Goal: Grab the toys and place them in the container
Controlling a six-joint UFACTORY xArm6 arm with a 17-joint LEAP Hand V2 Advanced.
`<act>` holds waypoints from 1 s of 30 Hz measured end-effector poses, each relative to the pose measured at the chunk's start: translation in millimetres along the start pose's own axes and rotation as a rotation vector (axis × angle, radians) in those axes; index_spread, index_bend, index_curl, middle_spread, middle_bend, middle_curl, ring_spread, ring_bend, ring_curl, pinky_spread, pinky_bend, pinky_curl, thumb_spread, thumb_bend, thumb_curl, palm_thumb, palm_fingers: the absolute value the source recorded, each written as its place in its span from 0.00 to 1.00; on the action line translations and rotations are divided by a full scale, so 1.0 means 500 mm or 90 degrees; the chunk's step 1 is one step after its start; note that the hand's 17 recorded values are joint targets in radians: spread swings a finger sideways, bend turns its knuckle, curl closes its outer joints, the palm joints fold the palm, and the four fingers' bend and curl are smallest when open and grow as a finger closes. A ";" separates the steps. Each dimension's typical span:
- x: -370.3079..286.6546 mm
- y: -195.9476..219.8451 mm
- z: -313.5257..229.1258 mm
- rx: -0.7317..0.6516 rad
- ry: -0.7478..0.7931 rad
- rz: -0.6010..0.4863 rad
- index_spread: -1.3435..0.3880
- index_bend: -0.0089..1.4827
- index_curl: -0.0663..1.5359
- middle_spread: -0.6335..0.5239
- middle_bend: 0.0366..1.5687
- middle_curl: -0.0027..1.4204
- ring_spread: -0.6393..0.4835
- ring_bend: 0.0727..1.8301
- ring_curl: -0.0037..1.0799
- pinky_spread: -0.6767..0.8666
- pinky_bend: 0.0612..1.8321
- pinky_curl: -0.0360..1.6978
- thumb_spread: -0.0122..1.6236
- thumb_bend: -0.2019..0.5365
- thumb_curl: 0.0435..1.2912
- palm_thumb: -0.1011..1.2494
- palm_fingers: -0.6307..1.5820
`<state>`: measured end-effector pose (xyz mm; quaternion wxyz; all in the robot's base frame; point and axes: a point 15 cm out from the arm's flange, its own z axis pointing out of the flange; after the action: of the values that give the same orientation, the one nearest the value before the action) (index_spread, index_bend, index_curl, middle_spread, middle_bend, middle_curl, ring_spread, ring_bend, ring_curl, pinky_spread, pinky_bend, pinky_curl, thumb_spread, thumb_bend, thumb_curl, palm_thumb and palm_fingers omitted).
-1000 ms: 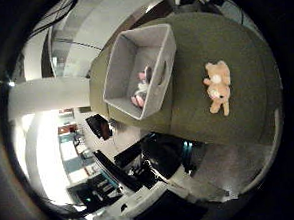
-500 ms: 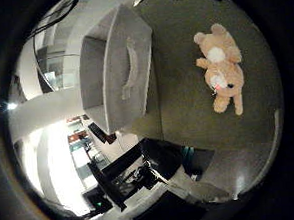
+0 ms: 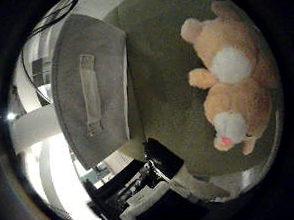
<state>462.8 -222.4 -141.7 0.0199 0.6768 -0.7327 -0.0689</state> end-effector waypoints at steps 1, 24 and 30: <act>0.002 -0.010 0.002 0.002 0.001 -0.001 0.70 0.11 0.22 0.75 0.12 0.23 0.81 0.16 0.22 0.76 0.37 0.08 0.66 0.24 0.20 0.43 0.33; 0.005 -0.003 0.030 -0.047 0.011 -0.006 0.55 0.28 0.30 0.36 0.49 0.39 0.35 0.51 0.38 0.27 0.66 0.07 0.62 0.26 0.27 0.64 0.88; 0.020 -0.016 0.017 -0.028 0.017 -0.003 0.57 0.61 0.46 0.37 0.72 0.49 0.36 0.67 0.50 0.28 0.79 0.18 0.57 0.27 0.34 0.80 0.87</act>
<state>468.7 -232.5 -151.6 0.0447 0.6786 -0.7292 -0.0762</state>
